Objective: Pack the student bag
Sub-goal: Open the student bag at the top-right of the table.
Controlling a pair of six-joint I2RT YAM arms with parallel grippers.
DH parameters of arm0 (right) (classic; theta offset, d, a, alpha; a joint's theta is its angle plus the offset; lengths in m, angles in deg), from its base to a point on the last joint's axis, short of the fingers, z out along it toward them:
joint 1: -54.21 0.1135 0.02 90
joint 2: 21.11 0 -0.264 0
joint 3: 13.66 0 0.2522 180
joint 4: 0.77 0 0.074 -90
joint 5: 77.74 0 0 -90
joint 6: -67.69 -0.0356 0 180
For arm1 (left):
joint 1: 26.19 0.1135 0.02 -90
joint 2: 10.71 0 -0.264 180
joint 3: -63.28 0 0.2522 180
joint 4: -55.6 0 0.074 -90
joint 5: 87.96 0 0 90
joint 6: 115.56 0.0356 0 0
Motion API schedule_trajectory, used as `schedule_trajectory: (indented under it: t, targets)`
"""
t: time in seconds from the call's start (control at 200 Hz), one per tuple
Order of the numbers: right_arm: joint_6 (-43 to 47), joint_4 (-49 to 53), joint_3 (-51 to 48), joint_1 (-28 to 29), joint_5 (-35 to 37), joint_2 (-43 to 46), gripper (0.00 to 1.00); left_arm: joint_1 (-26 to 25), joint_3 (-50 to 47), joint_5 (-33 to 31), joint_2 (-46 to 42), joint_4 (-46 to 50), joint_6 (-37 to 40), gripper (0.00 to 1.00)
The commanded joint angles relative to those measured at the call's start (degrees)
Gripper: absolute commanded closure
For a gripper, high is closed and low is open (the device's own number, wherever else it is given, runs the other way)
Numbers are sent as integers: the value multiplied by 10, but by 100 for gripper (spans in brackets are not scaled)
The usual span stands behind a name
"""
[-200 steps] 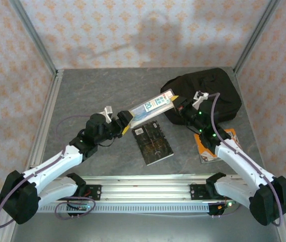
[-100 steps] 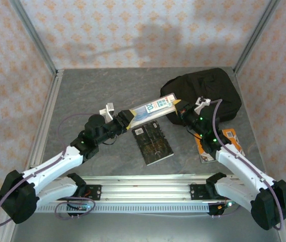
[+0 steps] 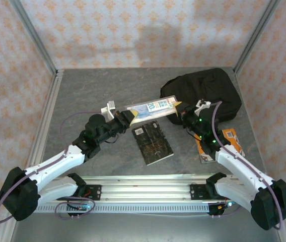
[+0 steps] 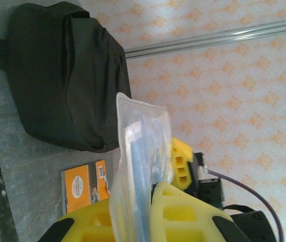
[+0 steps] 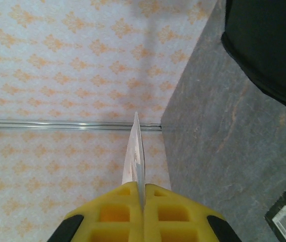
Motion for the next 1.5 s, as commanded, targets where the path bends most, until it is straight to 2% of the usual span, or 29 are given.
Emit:
schedule_trajectory:
  t: [0.0,0.14,0.22,0.255,0.365,0.495,0.595,0.666,0.726,0.876,1.046,1.216,1.346,1.491]
  targets:
    - [21,-9,-13,4,9,21,84,-3,4,-10,-13,12,22,93]
    - [39,22,-16,7,24,27,63,-3,4,-23,-28,30,31,98]
    - [65,80,-1,7,44,33,49,-2,6,-36,-40,55,41,98]
    - [84,112,9,7,58,37,44,-2,7,-48,-50,77,49,99]
    - [206,246,67,7,131,40,35,-2,25,-112,-103,196,96,99]
    - [346,333,121,7,213,13,36,-2,56,-213,-163,359,153,100]
    - [433,379,189,7,196,-56,36,-2,70,-278,-183,444,171,100]
    - [476,435,262,7,176,-134,35,-1,73,-295,-181,464,176,100]
    - [514,484,326,8,153,-211,34,-2,73,-292,-174,461,181,100]
    - [572,561,457,16,179,-351,30,1,79,-284,-158,460,196,100]
    - [588,604,570,22,161,-459,27,10,78,-266,-151,448,208,100]
    - [594,638,649,29,196,-543,24,28,74,-232,-137,434,214,100]
    - [597,652,686,30,240,-588,27,57,50,-194,-141,400,202,100]
    - [597,649,698,28,271,-611,37,82,31,-169,-143,379,191,100]
